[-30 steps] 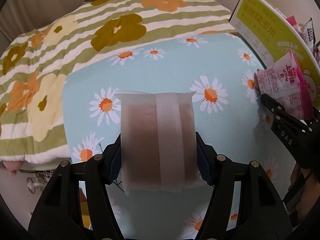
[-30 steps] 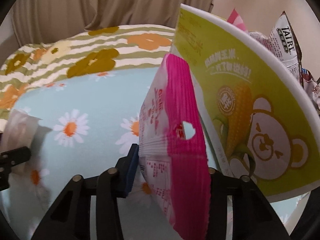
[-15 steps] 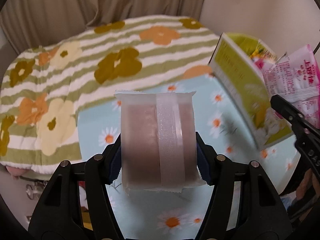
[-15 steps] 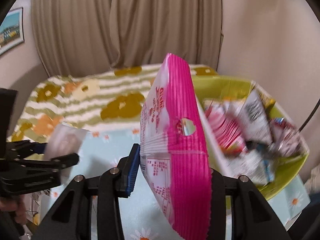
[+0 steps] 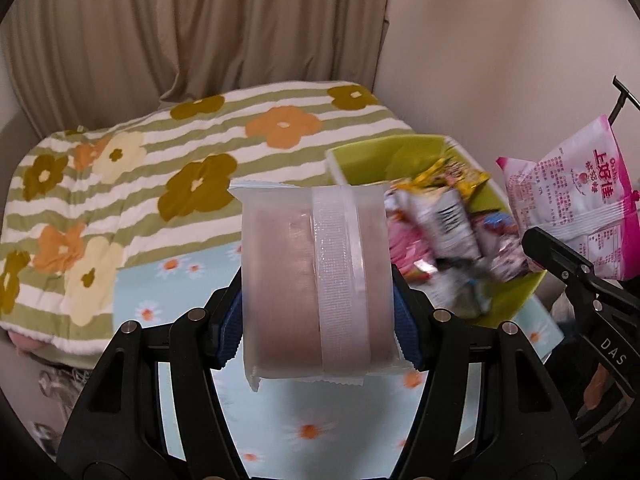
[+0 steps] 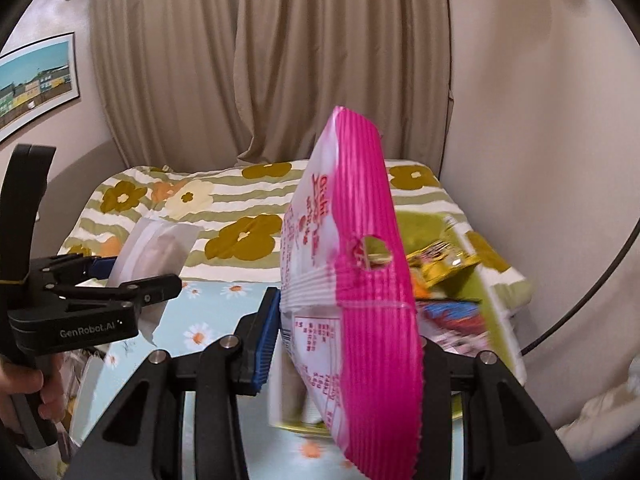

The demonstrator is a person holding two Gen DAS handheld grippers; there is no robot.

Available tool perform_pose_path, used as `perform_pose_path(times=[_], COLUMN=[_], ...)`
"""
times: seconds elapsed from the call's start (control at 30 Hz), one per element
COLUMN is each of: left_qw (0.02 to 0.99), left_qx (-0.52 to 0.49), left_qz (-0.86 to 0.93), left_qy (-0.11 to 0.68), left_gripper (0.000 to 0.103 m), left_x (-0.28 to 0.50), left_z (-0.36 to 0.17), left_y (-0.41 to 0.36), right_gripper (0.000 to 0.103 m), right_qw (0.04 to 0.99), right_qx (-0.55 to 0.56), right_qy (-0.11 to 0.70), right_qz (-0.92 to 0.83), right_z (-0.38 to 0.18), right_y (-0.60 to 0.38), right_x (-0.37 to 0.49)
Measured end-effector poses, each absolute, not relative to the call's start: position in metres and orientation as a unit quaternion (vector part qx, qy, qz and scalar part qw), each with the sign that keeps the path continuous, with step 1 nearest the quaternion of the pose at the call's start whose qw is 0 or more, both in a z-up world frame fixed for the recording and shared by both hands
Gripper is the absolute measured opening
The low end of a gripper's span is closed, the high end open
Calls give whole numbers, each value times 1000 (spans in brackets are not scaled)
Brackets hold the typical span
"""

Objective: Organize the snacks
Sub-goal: 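Carry both snacks over the yellow box and open both tools to release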

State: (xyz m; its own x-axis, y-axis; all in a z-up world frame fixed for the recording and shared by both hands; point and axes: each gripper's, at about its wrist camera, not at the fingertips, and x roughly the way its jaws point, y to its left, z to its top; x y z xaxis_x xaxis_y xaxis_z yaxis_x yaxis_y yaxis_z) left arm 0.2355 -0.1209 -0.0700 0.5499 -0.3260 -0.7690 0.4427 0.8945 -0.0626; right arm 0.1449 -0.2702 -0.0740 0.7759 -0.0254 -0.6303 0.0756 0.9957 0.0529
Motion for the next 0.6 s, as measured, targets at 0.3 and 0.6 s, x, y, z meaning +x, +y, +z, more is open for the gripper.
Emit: perform_pose_path(times=[0.3,0.6], left_qw=[870,842], left_qx=[58,60], left_qz=[-212,-210], left_qy=[440,493], left_gripper=[60,76], left_x=[209,215], left_z=[-82,-116], left_y=[-211,-244], right_gripper=[38,38], right_qw=[937,928], right_qx=[24,45], right_qy=[350,370], right_qz=[2,6], right_z=[-76,-88], right_y=[-348,-375], right_x=[134,133])
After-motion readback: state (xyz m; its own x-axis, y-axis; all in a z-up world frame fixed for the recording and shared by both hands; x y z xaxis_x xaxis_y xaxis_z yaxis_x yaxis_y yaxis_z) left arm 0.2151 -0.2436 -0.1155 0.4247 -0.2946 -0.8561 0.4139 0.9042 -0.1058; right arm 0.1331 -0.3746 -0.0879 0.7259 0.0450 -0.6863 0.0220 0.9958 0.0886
